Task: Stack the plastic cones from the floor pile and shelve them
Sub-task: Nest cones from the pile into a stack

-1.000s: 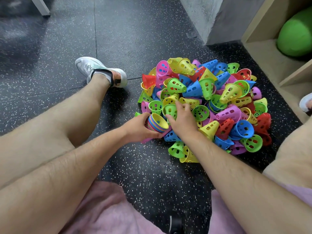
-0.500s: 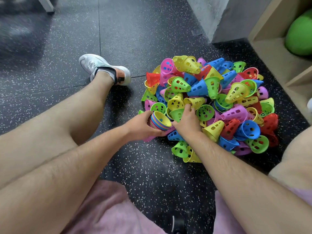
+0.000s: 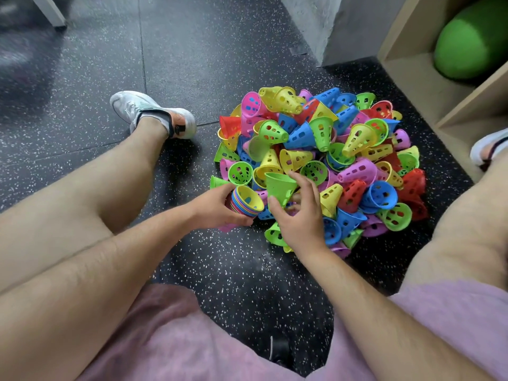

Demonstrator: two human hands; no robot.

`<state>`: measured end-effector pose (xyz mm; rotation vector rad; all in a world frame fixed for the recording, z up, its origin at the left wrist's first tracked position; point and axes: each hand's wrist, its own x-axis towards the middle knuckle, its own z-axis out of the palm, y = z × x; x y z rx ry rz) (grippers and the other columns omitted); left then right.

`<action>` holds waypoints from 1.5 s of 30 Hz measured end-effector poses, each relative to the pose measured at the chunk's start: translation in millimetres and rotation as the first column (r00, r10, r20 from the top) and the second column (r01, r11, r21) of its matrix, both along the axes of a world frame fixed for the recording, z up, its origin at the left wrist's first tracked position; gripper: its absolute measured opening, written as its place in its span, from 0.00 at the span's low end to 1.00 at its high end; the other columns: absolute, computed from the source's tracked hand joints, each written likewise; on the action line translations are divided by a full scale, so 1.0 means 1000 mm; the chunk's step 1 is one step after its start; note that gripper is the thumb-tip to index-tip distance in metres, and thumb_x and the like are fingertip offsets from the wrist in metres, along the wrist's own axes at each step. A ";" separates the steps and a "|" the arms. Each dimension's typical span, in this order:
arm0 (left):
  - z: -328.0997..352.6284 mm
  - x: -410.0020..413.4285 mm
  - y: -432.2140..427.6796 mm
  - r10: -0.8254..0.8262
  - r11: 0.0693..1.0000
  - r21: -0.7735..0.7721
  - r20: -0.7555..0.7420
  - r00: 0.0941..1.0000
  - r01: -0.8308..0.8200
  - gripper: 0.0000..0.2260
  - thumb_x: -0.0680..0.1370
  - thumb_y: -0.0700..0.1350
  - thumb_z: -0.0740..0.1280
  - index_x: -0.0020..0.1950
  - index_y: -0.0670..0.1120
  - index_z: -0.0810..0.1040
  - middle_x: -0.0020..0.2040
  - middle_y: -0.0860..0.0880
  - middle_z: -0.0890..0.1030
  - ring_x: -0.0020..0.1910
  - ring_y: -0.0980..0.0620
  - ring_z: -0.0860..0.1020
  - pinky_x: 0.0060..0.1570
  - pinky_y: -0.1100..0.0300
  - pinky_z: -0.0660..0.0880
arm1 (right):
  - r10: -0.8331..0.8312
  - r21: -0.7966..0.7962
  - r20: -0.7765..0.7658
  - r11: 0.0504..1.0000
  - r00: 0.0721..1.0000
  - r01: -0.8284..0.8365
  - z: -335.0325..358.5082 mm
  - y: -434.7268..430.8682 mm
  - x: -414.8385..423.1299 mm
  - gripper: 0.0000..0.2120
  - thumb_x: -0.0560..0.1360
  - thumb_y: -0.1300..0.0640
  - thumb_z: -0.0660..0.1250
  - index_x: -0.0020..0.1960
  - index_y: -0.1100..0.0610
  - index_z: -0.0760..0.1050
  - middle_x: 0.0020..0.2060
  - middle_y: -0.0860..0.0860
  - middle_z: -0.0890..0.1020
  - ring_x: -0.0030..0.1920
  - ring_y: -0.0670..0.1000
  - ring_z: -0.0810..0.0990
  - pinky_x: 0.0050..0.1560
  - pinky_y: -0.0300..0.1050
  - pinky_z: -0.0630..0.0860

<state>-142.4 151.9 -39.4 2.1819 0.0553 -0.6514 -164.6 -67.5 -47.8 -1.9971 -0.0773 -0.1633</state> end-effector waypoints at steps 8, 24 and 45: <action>0.009 -0.014 -0.019 -0.038 0.998 -0.043 0.012 0.999 0.039 0.26 0.68 0.47 0.84 0.61 0.50 0.76 0.51 0.54 0.85 0.43 0.62 0.81 0.50 0.62 0.81 | 0.091 -0.018 0.069 0.996 0.994 -0.090 0.003 0.010 -0.008 0.21 0.74 0.51 0.73 0.64 0.54 0.73 0.64 0.49 0.73 0.65 0.47 0.73 0.64 0.47 0.73; -0.013 -0.026 -0.020 -0.132 0.988 0.075 -0.085 0.988 0.138 0.28 0.67 0.50 0.84 0.59 0.49 0.73 0.43 0.55 0.82 0.40 0.57 0.79 0.42 0.62 0.74 | 0.222 -0.356 -0.251 0.884 0.942 -0.303 -0.046 -0.033 -0.021 0.07 0.74 0.56 0.65 0.51 0.52 0.79 0.66 0.49 0.76 0.70 0.50 0.68 0.73 0.53 0.63; -0.019 -0.027 -0.018 -0.165 0.984 0.053 -0.114 0.980 0.172 0.27 0.66 0.49 0.84 0.58 0.50 0.73 0.39 0.55 0.82 0.39 0.54 0.81 0.41 0.63 0.75 | 0.236 -0.645 -0.325 0.653 0.916 -0.397 -0.062 -0.040 -0.023 0.23 0.81 0.49 0.59 0.73 0.58 0.67 0.72 0.51 0.69 0.72 0.52 0.64 0.75 0.51 0.55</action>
